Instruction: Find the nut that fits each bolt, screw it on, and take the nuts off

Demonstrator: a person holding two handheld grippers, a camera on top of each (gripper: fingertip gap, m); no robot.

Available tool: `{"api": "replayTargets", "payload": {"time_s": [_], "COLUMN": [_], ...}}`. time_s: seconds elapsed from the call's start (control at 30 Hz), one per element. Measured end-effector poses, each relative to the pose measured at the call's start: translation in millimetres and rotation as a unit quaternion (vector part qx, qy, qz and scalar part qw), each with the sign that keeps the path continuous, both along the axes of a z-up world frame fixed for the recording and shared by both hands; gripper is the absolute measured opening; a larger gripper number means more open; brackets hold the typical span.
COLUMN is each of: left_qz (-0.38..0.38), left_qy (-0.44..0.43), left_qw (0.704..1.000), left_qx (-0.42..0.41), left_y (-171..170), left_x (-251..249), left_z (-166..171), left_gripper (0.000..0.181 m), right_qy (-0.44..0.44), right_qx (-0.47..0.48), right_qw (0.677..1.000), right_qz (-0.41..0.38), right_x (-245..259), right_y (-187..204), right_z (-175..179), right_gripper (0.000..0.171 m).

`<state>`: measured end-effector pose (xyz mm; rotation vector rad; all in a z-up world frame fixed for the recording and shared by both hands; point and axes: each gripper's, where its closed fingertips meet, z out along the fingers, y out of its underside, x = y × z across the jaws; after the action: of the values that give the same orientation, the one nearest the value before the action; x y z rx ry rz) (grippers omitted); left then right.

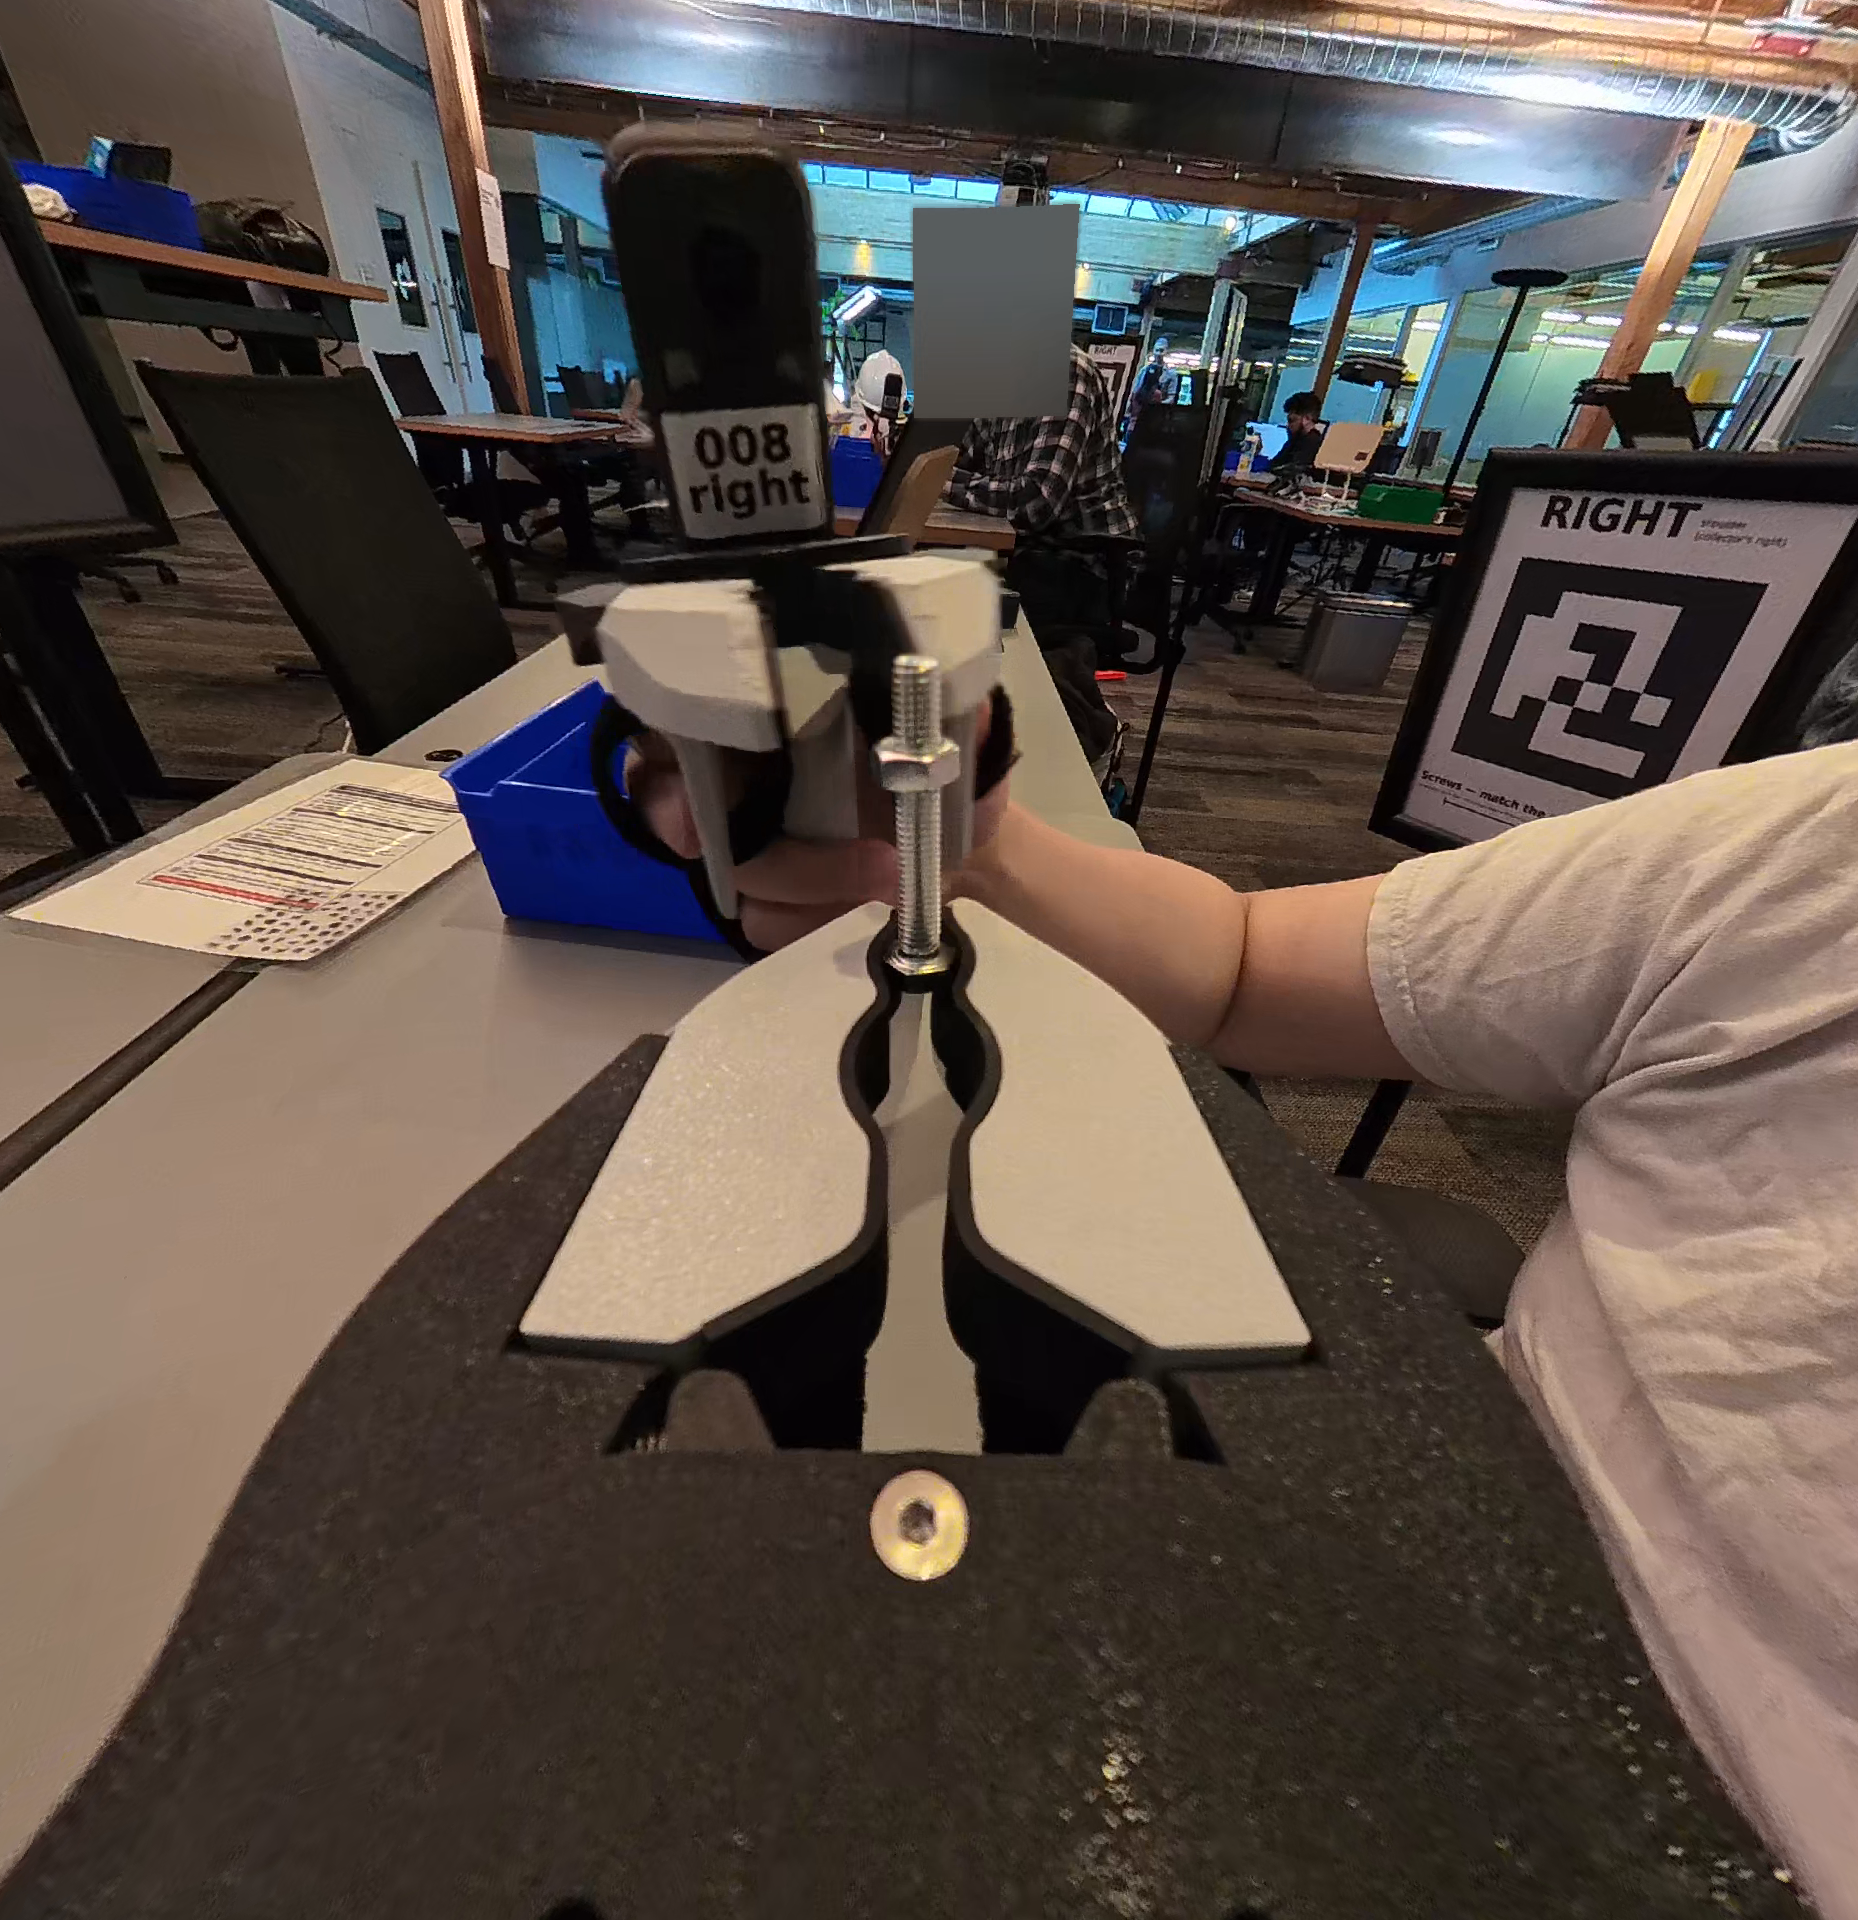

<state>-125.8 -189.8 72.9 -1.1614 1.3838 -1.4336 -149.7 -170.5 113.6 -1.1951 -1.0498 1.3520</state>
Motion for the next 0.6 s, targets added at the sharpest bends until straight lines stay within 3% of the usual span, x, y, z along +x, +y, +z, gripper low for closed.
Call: {"api": "replayTargets", "payload": {"time_s": [0.6], "left_qz": [-0.012], "left_qy": [-0.003], "left_qw": [1.000], "left_qx": [0.001], "left_y": [-6.6], "left_x": [0.0], "left_z": [1.9], "left_gripper": [0.005], "right_qy": [-0.004], "right_qx": [-0.005], "right_qw": [1.000], "right_qz": [0.001], "right_x": [-0.5], "right_y": [1.7], "right_z": [-3.1], "right_gripper": [0.012]}}
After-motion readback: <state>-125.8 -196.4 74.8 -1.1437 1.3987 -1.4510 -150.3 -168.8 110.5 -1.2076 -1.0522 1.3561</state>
